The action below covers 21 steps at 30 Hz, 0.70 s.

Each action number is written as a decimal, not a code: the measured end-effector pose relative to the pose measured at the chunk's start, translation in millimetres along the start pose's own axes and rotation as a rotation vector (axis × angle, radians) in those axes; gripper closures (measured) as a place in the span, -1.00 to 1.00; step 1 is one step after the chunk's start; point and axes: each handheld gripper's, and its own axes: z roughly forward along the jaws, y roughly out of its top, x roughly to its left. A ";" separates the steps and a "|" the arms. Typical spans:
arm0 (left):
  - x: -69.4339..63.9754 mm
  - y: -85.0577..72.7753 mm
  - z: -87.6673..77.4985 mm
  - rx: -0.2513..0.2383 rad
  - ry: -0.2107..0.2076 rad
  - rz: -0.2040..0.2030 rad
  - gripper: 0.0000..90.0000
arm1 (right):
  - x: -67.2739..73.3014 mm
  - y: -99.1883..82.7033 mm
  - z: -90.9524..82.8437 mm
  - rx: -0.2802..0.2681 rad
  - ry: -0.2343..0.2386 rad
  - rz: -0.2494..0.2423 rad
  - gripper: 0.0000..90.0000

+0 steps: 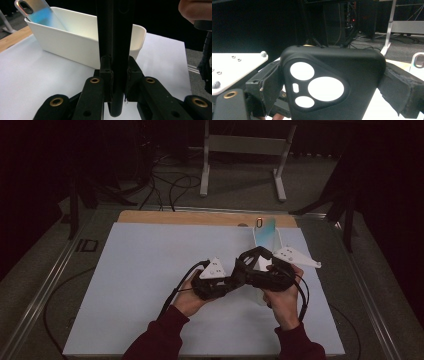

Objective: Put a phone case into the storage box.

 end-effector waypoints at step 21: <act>-1.7 1.3 0.7 0.000 -0.023 0.009 0.68 | 5.1 1.0 1.2 0.012 -0.033 -0.023 -0.70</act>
